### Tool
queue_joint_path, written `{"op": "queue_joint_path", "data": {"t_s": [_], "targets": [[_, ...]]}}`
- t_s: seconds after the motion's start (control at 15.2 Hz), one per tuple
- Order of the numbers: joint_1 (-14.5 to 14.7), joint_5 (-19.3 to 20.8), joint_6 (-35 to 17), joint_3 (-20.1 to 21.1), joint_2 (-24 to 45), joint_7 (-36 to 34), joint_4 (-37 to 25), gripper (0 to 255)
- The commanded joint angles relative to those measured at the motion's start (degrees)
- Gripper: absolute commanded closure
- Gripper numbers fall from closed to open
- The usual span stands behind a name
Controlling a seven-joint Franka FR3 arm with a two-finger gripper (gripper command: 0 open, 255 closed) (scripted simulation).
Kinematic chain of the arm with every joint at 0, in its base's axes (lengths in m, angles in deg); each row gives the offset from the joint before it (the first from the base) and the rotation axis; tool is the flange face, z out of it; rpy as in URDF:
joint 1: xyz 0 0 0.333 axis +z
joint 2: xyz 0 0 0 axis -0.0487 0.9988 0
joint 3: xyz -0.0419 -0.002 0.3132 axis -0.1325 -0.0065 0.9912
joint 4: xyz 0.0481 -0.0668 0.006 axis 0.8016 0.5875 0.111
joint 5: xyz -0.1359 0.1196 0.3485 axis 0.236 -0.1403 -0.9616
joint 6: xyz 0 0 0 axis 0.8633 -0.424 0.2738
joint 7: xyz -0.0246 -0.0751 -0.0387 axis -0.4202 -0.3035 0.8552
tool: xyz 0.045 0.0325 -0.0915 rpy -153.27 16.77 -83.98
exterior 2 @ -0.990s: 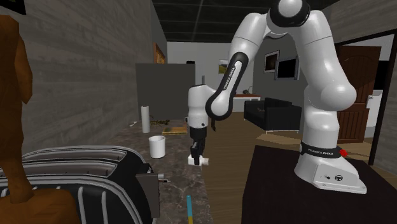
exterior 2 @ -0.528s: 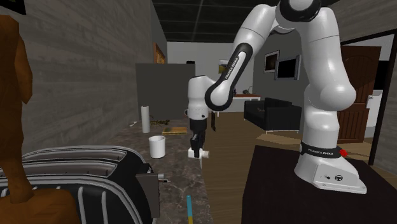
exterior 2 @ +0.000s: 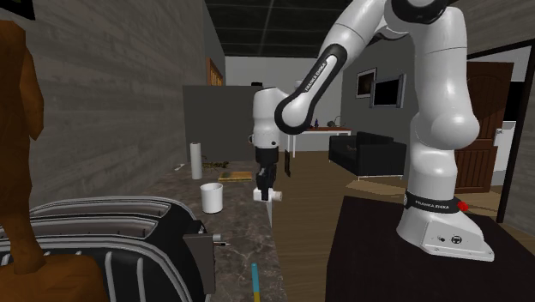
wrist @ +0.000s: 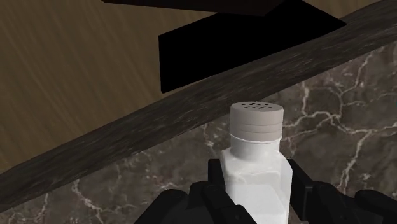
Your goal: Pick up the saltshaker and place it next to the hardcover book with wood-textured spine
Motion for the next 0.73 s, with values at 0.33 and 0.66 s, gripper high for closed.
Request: {"op": "queue_joint_path", "data": {"t_s": [0.33, 0.66], "targets": [[-4.12, 0.31, 3.35, -3.20, 5.28, 7.24, -8.66, 255], [-7.33, 0.31, 6.34, -5.17, 11.05, 12.60, -17.49, 255]]}}
